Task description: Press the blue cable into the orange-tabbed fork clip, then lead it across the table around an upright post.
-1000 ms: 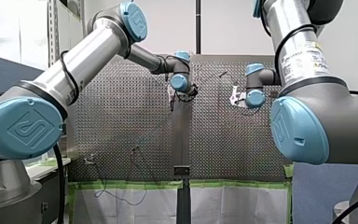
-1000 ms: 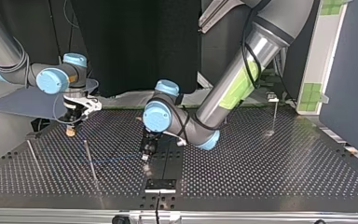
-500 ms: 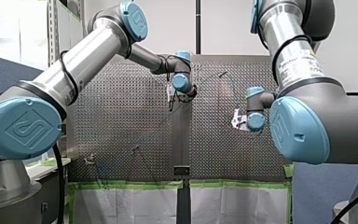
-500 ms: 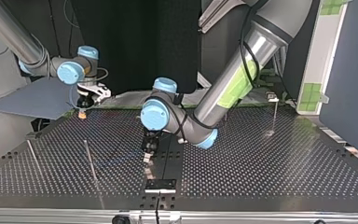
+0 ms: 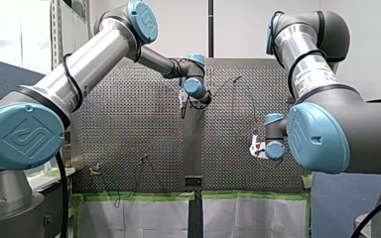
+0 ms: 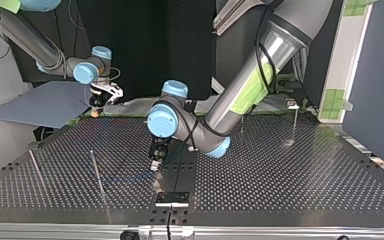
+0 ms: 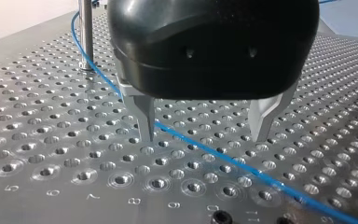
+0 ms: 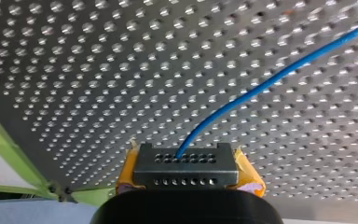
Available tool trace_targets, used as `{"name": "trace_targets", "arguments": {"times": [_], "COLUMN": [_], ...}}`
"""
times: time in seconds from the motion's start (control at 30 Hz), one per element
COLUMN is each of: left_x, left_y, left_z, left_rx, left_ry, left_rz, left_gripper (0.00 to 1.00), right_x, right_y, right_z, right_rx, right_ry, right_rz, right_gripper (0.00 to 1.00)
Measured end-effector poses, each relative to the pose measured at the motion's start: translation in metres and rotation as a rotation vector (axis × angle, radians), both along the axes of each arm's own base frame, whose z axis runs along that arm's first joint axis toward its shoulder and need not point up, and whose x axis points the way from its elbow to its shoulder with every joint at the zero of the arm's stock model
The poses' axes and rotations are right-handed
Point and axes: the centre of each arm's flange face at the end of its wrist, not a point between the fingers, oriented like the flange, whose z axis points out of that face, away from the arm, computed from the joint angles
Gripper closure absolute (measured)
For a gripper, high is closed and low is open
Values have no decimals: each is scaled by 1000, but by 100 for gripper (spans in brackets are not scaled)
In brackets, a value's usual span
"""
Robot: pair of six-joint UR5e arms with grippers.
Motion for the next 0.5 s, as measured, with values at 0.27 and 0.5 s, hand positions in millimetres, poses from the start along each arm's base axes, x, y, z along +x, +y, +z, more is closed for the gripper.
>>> {"name": "trace_targets", "arguments": {"times": [0.27,0.5], "left_x": [-1,-1], "left_y": [0,0], "left_z": [0,0], "left_rx": [-1,-1], "left_ry": [1,0], "left_rz": [0,2], "left_gripper": [0,0], "right_x": [-11,-20], "right_y": [-1,0], "right_z": [-38,-75], "right_rx": [5,17], "right_ry": [1,3], "right_rz": [-16,-31], "right_gripper": [100,100]}}
